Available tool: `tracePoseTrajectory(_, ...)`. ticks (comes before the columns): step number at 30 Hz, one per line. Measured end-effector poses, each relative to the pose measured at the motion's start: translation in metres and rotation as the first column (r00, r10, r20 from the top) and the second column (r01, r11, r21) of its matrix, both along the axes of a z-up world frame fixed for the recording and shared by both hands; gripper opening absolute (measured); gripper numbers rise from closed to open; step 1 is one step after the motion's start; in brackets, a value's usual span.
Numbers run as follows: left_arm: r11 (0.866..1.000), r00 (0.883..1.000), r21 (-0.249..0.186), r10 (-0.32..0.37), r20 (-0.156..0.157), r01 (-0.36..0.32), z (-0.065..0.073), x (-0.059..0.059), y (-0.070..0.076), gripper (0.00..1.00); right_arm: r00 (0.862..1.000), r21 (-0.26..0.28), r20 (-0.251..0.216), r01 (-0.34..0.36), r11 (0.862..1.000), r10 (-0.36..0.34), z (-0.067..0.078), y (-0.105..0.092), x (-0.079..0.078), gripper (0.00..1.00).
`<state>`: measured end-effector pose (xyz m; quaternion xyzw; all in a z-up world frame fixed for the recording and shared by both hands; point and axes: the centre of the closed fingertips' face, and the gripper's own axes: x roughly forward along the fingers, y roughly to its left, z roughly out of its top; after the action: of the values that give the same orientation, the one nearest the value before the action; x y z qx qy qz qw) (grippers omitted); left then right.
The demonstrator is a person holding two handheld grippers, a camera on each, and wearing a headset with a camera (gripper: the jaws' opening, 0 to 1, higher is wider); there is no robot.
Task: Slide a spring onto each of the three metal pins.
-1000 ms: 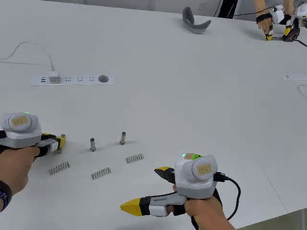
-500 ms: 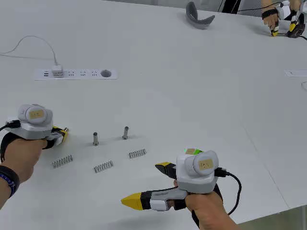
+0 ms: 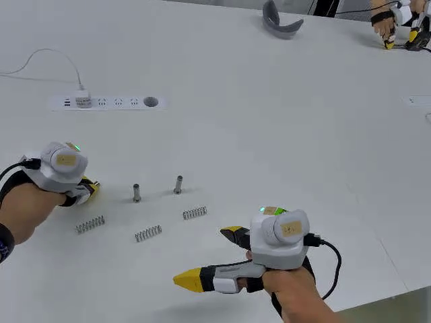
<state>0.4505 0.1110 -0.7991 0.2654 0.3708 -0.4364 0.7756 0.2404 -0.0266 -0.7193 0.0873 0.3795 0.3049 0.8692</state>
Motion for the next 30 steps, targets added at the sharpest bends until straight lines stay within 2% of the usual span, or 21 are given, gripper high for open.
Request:
tracePoseTrajectory(1, 1.000, 1.000, 0.005, -0.003, -0.013, 0.003, -0.001, -0.001, -0.002, 0.11, 1.000, 0.001, 0.001, 0.001, 1.000, -0.001, 0.000, 0.000, 0.000, 0.91)
tracePoseTrajectory(3, 1.000, 1.000, 0.016, -0.010, -0.020, 0.010, -0.001, 0.000, -0.002, 0.10, 1.000, 0.001, 0.000, 0.001, 1.000, -0.001, -0.001, 0.000, 0.000, 0.91)
tracePoseTrajectory(5, 1.000, 0.999, 0.011, 0.001, -0.039, -0.001, -0.002, 0.001, 0.000, 0.10, 1.000, -0.004, 0.000, -0.002, 1.000, 0.002, -0.001, 0.000, 0.000, 0.91)
tracePoseTrajectory(7, 1.000, 0.999, 0.013, -0.010, -0.037, 0.011, -0.001, 0.000, 0.000, 0.10, 1.000, -0.001, 0.003, -0.002, 1.000, 0.002, 0.000, 0.001, 0.001, 0.92)
tracePoseTrajectory(9, 0.997, 0.998, 0.046, -0.054, -0.018, 0.055, -0.002, -0.001, -0.001, 0.09, 1.000, -0.001, 0.007, -0.001, 1.000, 0.001, 0.001, 0.002, 0.002, 0.92)
tracePoseTrajectory(10, 0.997, 0.998, 0.047, -0.053, -0.019, 0.054, -0.002, -0.001, -0.002, 0.09, 1.000, -0.002, 0.008, -0.002, 1.000, 0.002, 0.001, 0.003, 0.003, 0.92)
tracePoseTrajectory(12, 0.999, 0.999, 0.034, -0.006, -0.054, 0.008, -0.003, -0.001, 0.000, 0.08, 1.000, -0.003, 0.012, -0.005, 1.000, 0.005, 0.003, 0.004, 0.003, 0.92)
tracePoseTrajectory(14, 1.000, 0.998, 0.019, 0.025, -0.059, -0.024, -0.002, 0.001, 0.000, 0.08, 1.000, -0.005, 0.016, -0.004, 1.000, 0.004, 0.004, 0.003, 0.004, 0.92)
tracePoseTrajectory(16, 0.998, 0.994, -0.004, 0.064, -0.085, -0.064, -0.002, -0.002, 0.000, 0.07, 1.000, -0.005, 0.020, 0.001, 1.000, -0.001, 0.006, 0.001, 0.004, 0.92)
tracePoseTrajectory(19, 0.997, 0.994, -0.016, 0.074, -0.083, -0.076, 0.000, -0.007, 0.003, 0.07, 1.000, -0.006, 0.020, 0.013, 1.000, -0.013, 0.006, -0.003, 0.003, 0.92)
tracePoseTrajectory(21, 0.993, 0.991, -0.043, 0.106, -0.081, -0.110, 0.004, -0.007, 0.005, 0.07, 1.000, -0.004, 0.021, 0.021, 1.000, -0.021, 0.007, -0.005, 0.002, 0.91)
tracePoseTrajectory(24, 0.985, 0.984, -0.079, 0.143, -0.102, -0.151, 0.007, -0.010, 0.007, 0.07, 0.999, -0.003, 0.022, 0.026, 1.000, -0.026, 0.007, -0.007, 0.002, 0.91)
tracePoseTrajectory(30, 0.978, 0.981, -0.105, 0.170, -0.090, -0.179, 0.018, -0.011, 0.015, 0.07, 0.999, -0.002, 0.023, 0.027, 1.000, -0.027, 0.007, -0.007, 0.002, 0.91)
